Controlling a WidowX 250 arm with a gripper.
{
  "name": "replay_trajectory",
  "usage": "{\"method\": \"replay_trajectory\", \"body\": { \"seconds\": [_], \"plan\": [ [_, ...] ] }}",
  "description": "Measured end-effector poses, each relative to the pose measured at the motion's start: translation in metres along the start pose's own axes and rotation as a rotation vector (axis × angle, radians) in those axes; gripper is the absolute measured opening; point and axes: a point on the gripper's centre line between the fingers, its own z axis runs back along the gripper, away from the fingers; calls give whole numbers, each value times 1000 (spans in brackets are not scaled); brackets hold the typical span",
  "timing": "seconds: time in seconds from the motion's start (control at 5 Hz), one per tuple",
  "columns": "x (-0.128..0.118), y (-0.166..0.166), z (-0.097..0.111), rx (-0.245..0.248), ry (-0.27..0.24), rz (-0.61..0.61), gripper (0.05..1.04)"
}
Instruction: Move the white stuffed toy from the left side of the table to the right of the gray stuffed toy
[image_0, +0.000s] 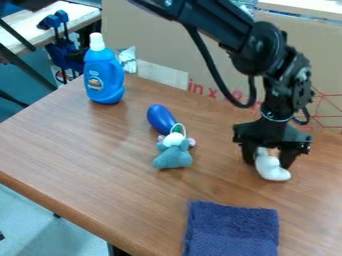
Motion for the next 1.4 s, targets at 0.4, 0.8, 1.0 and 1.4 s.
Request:
{"method": "replay_trajectory", "body": {
  "seconds": [0.4,0.8,1.0,1.4],
  "plan": [
    [-7,2,17,7,-70,57,1007],
    [-17,8,70,-46,-204,70,1006],
    [-48,13,93,26,-9,-57,1005],
    [-101,47,104,-21,255,-170,1005]
  ]
}}
